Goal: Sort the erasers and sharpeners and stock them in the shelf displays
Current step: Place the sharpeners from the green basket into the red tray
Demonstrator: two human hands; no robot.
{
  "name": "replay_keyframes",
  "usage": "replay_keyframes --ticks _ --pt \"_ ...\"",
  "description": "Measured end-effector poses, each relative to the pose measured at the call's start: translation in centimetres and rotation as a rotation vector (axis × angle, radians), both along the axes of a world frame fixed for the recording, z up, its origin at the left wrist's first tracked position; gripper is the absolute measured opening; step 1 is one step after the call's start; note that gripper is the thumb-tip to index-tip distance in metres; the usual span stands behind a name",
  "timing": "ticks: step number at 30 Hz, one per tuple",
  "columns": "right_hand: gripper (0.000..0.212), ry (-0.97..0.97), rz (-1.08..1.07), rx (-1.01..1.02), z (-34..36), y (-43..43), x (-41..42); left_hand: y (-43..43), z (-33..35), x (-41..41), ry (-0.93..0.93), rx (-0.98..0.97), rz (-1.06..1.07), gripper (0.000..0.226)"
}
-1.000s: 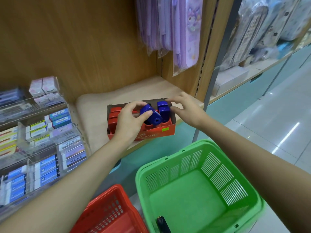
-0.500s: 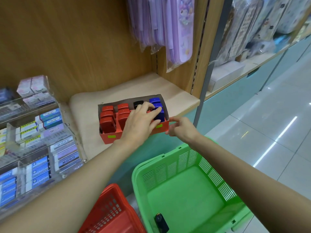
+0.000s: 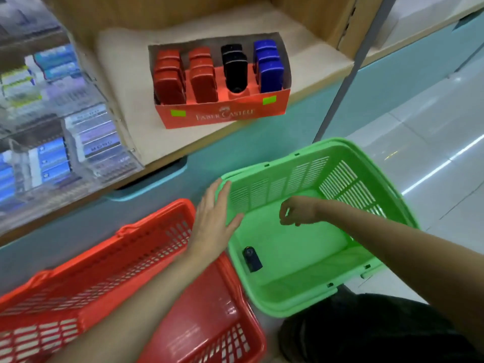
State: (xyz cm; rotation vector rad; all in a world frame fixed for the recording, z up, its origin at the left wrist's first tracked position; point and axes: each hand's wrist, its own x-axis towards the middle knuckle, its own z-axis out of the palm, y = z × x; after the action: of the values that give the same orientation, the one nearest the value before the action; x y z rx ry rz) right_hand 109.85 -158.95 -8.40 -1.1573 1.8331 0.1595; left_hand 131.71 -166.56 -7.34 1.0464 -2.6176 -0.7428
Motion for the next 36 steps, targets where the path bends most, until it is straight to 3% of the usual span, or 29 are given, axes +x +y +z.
replay_keyframes --ticks 2,4,10,16,19,25,30,34,36 --pt "0.039 0.017 0.08 0.013 -4.1 0.3 2.3 0.2 -1.7 0.2 -0.082 0.089 0.037 0.074" --pt "0.051 0.009 0.057 -0.019 -8.2 0.3 4.4 0.2 -2.7 0.3 -0.096 0.111 0.038 0.062" --pt "0.075 0.037 0.054 0.001 -16.6 -0.4 8.4 0.3 -3.7 0.8 -0.119 0.006 0.043 0.065" --pt "0.055 0.064 -0.01 -0.018 -18.4 -0.3 9.3 0.6 -3.8 0.4 -0.127 -0.018 0.064 0.058" --pt "0.041 -0.034 -0.205 -0.016 -18.1 0.6 9.9 0.6 -3.9 0.5 -0.15 -0.01 0.061 0.057" --pt "0.03 -0.171 -0.317 -0.092 -11.4 0.9 7.4 0.3 -2.7 0.6 -0.233 0.092 -0.003 0.055" --pt "0.054 -0.193 -0.4 -0.279 -0.3 0.0 3.0 -0.5 0.3 1.0 -0.278 0.216 -0.08 0.063" --pt "0.024 -0.308 -0.456 -0.438 9.0 -0.5 1.4 -1.5 4.9 1.3 -0.156 0.014 -0.093 0.045" --pt "0.021 -0.362 -0.455 -0.546 13.3 -0.9 1.4 -2.3 7.6 1.0 -0.042 -0.107 -0.122 0.038"
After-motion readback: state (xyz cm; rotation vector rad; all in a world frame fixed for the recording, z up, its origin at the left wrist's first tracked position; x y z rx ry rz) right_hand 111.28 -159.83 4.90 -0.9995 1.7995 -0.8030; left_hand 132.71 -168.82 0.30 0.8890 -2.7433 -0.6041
